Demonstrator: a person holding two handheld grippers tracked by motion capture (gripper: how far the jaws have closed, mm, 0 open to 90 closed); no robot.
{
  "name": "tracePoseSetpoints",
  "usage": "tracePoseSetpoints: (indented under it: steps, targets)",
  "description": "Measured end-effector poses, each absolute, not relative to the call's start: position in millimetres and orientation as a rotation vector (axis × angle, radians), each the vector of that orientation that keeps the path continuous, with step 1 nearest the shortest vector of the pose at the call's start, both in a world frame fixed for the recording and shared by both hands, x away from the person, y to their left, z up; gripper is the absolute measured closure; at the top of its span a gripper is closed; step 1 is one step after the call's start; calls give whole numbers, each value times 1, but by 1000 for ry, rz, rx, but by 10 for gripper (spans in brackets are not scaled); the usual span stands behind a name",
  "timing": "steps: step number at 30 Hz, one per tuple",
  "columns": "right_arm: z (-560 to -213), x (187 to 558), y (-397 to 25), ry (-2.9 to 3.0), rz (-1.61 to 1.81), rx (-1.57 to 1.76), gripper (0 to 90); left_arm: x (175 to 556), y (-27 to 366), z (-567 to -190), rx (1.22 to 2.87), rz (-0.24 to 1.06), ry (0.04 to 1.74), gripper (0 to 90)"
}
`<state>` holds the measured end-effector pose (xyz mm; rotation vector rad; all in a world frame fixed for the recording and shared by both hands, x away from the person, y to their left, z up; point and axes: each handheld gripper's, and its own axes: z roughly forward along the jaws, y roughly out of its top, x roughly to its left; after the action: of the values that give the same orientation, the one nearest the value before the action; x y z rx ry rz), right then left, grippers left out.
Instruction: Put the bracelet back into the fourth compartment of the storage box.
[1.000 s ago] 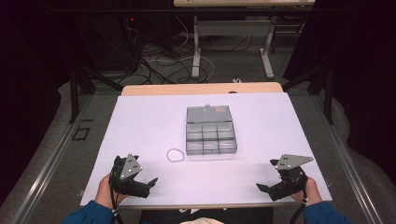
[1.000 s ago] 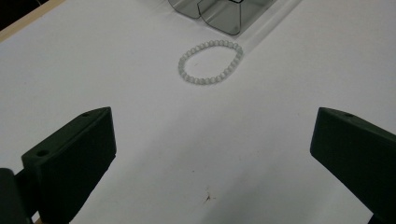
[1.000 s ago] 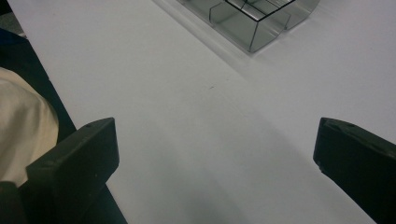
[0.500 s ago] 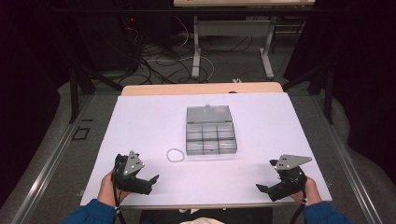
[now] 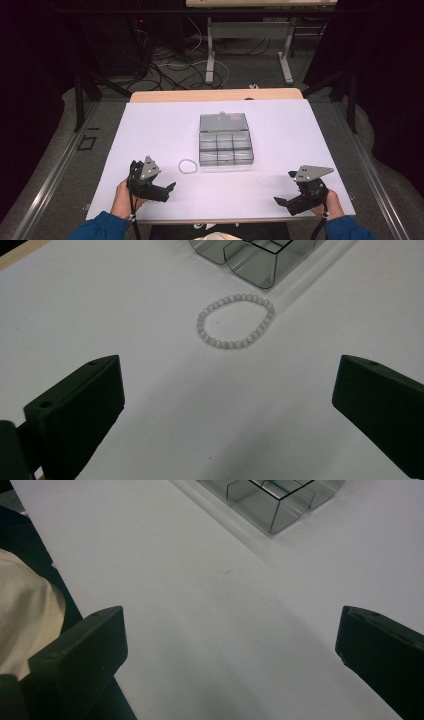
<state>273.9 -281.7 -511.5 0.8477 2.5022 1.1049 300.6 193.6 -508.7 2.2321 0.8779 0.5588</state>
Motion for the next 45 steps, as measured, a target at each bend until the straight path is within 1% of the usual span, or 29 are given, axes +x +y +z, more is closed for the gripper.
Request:
tracePoseSetpoints:
  steps: [8, 10, 13, 24, 25, 29, 31, 36, 37, 40, 42, 45]
  targets:
    - [-513, 275, -280, 2495, 1106, 862, 0, 307, 194, -510, 2230, 577, 898, 2]
    - [-513, 275, -280, 2500, 1105, 853, 0, 309, 192, -511, 2223, 557, 915, 3]
    - [-514, 275, -280, 2490, 1104, 858, 0, 316, 189, -512, 2235, 574, 914, 4]
    - [-513, 275, -279, 2494, 1103, 855, 0, 337, 175, -518, 2250, 565, 935, 5]
    - [-513, 275, -279, 2493, 1102, 853, 0, 341, 174, -518, 2258, 580, 932, 6]
    - [-513, 274, -279, 2495, 1093, 871, 0, 346, 171, -520, 2254, 562, 952, 9]
    - [-513, 274, -279, 2499, 1096, 870, 0, 350, 170, -521, 2254, 587, 948, 14]
    - [-513, 275, -279, 2511, 1085, 857, 0, 358, 165, -525, 2255, 564, 973, 16]
    - [-513, 275, -278, 2512, 1085, 862, 0, 360, 164, -525, 2263, 583, 968, 17]
    - [-513, 275, -278, 2511, 1084, 848, 0, 362, 162, -527, 2278, 571, 982, 27]
    - [-513, 274, -278, 2520, 1077, 859, 0, 366, 159, -529, 2272, 603, 983, 43]
    - [-513, 275, -278, 2514, 1083, 851, 1, 367, 157, -530, 2281, 604, 999, 72]
